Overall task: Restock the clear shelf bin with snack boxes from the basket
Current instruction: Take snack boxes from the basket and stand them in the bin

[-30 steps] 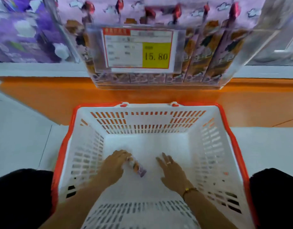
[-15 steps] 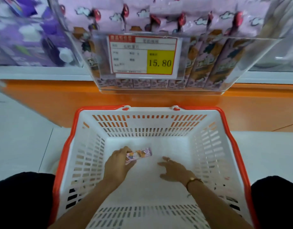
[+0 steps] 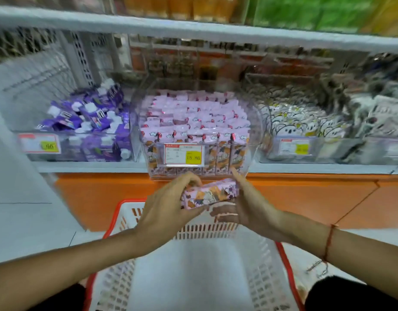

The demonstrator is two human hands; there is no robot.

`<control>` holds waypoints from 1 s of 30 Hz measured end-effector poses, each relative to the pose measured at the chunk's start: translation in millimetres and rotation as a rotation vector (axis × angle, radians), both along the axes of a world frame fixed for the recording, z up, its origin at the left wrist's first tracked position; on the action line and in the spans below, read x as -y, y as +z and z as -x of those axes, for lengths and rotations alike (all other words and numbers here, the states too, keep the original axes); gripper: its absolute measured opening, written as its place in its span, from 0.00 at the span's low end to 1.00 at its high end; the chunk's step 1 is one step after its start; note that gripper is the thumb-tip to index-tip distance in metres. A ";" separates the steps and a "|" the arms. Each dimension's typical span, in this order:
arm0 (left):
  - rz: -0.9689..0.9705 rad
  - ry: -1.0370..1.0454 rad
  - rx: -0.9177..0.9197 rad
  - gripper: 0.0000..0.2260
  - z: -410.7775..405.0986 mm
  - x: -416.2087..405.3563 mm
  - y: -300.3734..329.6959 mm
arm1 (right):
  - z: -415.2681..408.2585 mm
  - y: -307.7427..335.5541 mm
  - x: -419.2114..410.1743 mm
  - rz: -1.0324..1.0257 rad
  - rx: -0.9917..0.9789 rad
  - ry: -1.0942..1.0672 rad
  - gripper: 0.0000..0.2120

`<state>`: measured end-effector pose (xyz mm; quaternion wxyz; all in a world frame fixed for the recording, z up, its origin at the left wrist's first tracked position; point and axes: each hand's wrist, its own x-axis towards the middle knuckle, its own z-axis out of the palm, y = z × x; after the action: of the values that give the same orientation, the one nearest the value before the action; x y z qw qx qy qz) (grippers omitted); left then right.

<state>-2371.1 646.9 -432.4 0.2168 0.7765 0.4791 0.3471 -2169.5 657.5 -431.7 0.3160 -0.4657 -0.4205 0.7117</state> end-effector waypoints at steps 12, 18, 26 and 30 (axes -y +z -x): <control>0.287 -0.226 0.481 0.19 -37.7 -40.4 120.4 | -42.6 108.8 -2.1 -0.739 0.356 -0.152 0.22; -0.013 -0.201 0.295 0.15 -72.3 -49.7 131.8 | -51.8 110.8 -16.7 -0.923 0.633 -0.154 0.06; -0.097 -0.062 0.064 0.21 -55.1 -72.9 98.5 | -47.8 112.9 -28.3 -0.586 0.371 -0.335 0.14; -0.136 -0.139 -0.202 0.23 -53.7 -88.9 82.7 | -54.2 109.1 -35.6 -0.498 0.323 -0.482 0.17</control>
<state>-2317.5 735.8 -349.7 0.1379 0.8517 0.4189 0.2831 -2115.3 693.2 -322.6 0.5073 -0.5663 -0.5034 0.4105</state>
